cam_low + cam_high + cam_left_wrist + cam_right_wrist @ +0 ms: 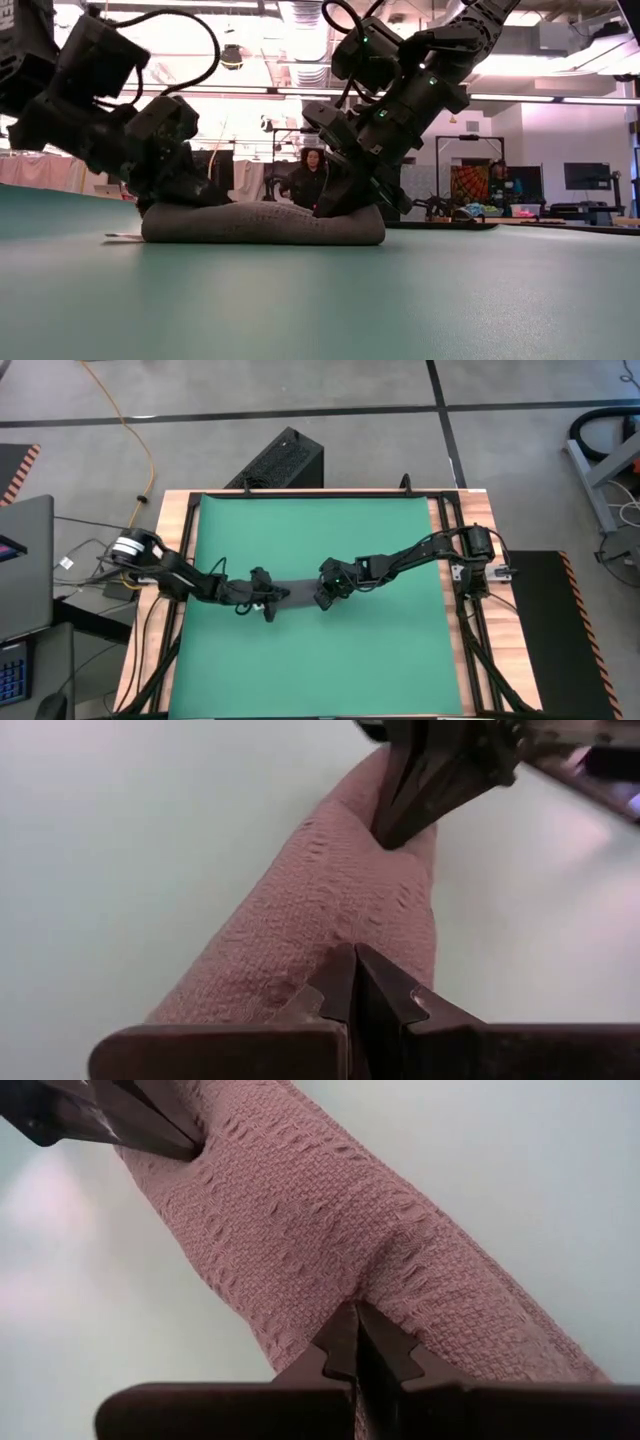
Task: Roll towel
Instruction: Roll the gray towel
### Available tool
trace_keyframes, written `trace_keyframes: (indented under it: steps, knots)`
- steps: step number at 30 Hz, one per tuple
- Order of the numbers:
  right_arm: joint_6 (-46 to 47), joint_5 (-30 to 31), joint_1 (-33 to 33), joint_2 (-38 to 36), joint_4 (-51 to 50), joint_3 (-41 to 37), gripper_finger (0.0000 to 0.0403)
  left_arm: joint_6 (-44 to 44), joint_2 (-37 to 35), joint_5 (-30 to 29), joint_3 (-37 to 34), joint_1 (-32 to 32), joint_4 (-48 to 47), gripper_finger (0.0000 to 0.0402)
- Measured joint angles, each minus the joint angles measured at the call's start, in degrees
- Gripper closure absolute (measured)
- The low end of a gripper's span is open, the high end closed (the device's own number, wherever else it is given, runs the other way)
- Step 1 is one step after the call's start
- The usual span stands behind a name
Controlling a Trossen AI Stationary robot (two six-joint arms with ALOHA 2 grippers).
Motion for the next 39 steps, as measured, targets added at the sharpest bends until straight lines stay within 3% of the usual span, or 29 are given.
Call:
trace_keyframes:
  steps: [5,17,27,30,34,39]
  knots:
    - [-0.01,0.15,0.02,0.00,-0.27,0.02,0.0379,-3.20,3.04,0.38,-2.30,0.02,4.77,0.0401]
    - [-1.59,0.00,0.00,-0.69,-2.12,0.00,0.0379,-2.93,3.02,0.71,-2.69,0.00,1.92,0.0401]
    - [-3.39,-1.14,-0.20,-5.83,-9.61,-0.19,0.0353,-3.30,3.06,1.03,-2.74,0.02,1.45,0.0401]
    - [-5.53,1.06,0.22,-9.56,-10.06,-0.41,0.0353,-3.24,3.06,1.20,-2.80,0.02,1.45,0.0401]
    - [-13.94,4.95,1.10,-13.34,0.99,-0.15,0.0360,-3.39,3.09,1.23,-2.84,0.00,1.53,0.0401]
    - [-22.94,4.81,2.78,-9.26,12.99,-0.20,0.0381,-3.50,3.13,1.22,-2.86,0.02,1.68,0.0401]
